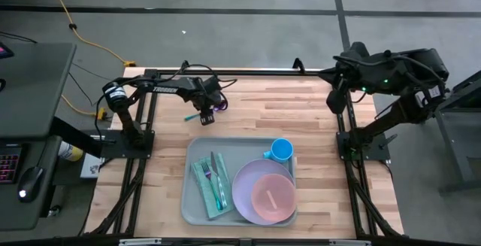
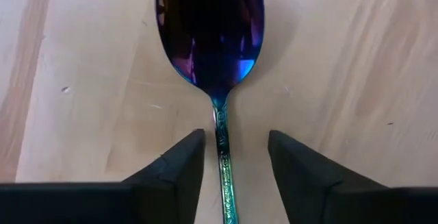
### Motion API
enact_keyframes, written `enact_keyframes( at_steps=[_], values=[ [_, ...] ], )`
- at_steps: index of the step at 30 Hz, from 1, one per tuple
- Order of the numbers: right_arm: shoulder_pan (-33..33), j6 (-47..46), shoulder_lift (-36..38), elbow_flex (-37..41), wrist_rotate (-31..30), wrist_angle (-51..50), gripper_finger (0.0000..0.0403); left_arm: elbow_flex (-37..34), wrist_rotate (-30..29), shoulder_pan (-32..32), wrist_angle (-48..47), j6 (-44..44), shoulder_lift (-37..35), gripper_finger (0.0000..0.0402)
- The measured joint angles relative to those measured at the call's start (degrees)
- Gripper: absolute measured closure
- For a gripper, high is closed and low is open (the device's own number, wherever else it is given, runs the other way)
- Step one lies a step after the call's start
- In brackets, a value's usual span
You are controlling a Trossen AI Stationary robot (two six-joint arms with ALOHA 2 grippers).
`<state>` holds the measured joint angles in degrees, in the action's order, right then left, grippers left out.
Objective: Set up tray
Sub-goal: Put the purple spoon on top of the blue napkin to the left of the purple fork
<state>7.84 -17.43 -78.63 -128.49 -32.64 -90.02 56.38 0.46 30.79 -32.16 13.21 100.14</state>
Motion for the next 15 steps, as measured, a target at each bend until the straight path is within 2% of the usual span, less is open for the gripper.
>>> enact_keyframes(
  at_steps=[4,13,15],
  values=[
    [0.0,0.2,0.0,0.0,0.0,0.0,0.0403,0.0,0.4,0.7,0.0,0.4,0.0,0.0249],
    [0.0,0.8,0.0,0.0,0.0,0.0,0.0403,0.0,1.2,1.8,-0.1,3.0,0.1,0.0379],
    [0.0,1.0,0.0,0.0,0.0,0.0,0.0403,0.0,1.2,1.9,-0.5,3.3,0.1,0.0388]
  ],
)
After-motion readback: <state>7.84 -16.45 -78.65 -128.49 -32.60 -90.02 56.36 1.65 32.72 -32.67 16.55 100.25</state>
